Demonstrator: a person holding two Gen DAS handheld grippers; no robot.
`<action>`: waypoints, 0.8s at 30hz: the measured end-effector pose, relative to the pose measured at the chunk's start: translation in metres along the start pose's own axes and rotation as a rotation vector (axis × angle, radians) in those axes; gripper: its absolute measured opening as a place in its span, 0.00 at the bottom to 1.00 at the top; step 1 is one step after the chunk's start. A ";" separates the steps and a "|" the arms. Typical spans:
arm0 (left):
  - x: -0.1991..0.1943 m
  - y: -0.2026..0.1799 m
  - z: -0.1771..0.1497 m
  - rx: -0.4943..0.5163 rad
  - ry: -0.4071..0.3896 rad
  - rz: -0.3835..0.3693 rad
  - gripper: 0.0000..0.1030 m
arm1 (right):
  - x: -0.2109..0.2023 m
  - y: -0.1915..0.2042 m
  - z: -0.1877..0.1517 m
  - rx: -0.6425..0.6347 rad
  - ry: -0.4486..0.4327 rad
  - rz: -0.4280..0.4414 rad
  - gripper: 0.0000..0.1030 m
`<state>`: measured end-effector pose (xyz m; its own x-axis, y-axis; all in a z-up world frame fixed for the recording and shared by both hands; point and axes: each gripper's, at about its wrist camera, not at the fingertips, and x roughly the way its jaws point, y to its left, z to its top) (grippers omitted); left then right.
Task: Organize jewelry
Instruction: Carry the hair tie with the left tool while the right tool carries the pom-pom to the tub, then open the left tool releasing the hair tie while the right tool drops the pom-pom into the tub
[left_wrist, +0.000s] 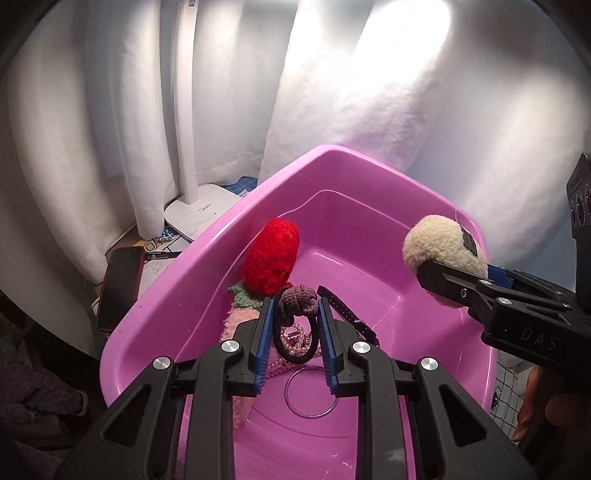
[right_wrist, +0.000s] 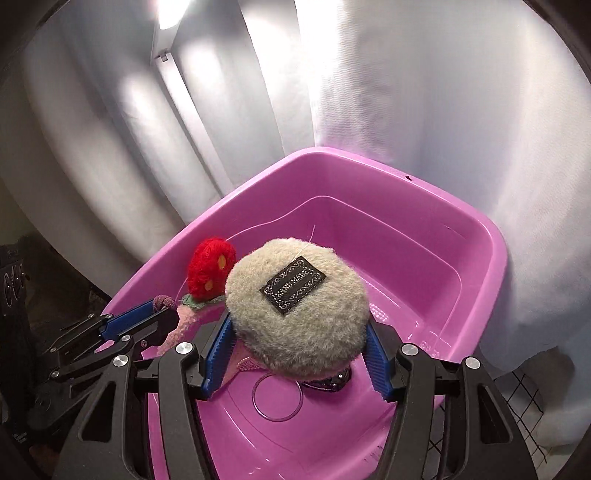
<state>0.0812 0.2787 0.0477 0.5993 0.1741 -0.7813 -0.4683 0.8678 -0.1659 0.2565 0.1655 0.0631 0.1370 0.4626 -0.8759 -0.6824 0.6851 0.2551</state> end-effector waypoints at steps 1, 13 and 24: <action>0.005 0.000 0.001 0.000 0.021 -0.002 0.23 | 0.007 -0.001 0.003 0.008 0.029 -0.009 0.58; 0.018 0.014 0.006 -0.012 0.097 0.004 0.72 | 0.035 -0.009 0.019 0.072 0.151 -0.096 0.66; 0.001 0.023 0.000 -0.012 0.068 0.015 0.74 | 0.017 -0.007 0.015 0.095 0.110 -0.073 0.67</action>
<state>0.0711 0.2989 0.0428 0.5473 0.1547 -0.8225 -0.4851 0.8595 -0.1611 0.2742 0.1770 0.0526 0.1008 0.3485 -0.9319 -0.6018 0.7672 0.2219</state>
